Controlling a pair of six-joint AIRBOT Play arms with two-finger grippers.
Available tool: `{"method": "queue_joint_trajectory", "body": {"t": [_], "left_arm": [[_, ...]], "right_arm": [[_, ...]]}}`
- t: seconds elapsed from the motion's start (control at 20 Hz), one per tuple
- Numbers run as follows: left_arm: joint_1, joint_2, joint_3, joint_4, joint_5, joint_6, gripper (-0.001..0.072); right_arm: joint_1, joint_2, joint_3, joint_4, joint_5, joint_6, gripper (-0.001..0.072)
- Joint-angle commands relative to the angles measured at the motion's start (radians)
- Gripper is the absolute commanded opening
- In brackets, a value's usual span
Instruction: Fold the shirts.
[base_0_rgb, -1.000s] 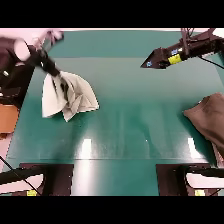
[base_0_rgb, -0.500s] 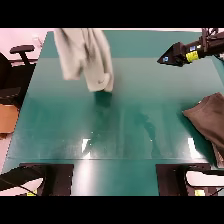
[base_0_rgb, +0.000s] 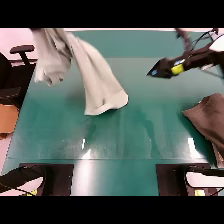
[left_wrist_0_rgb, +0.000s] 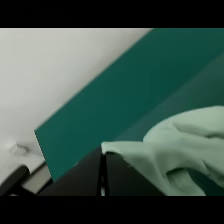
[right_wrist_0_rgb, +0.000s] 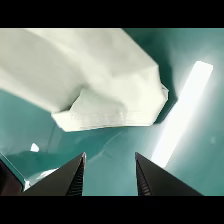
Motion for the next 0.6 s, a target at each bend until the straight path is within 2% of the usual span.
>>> {"method": "queue_joint_trajectory", "body": {"t": [0.0, 0.2, 0.35, 0.45, 0.55], "left_arm": [[0.058, 0.003, -0.153, 0.006, -0.127, -0.024, 0.0021], [0.095, 0.003, -0.285, 0.020, -0.121, -0.041, 0.0021], [0.095, 0.003, -0.307, 0.024, -0.109, -0.041, 0.0022], [0.095, 0.003, -0.307, 0.025, -0.098, -0.040, 0.0022], [0.095, 0.003, -0.307, 0.025, -0.084, -0.041, 0.0022]], "right_arm": [[0.111, -0.022, -0.183, 0.016, -0.158, -0.015, 0.0380], [0.233, -0.135, -0.320, 0.233, -0.213, -0.017, 0.0380], [0.282, -0.154, -0.436, 0.392, -0.379, -0.014, 0.0380], [0.286, -0.119, -0.495, 0.399, -0.472, 0.005, 0.0380], [0.266, -0.073, -0.540, 0.389, -0.492, 0.022, 0.0380]]}}
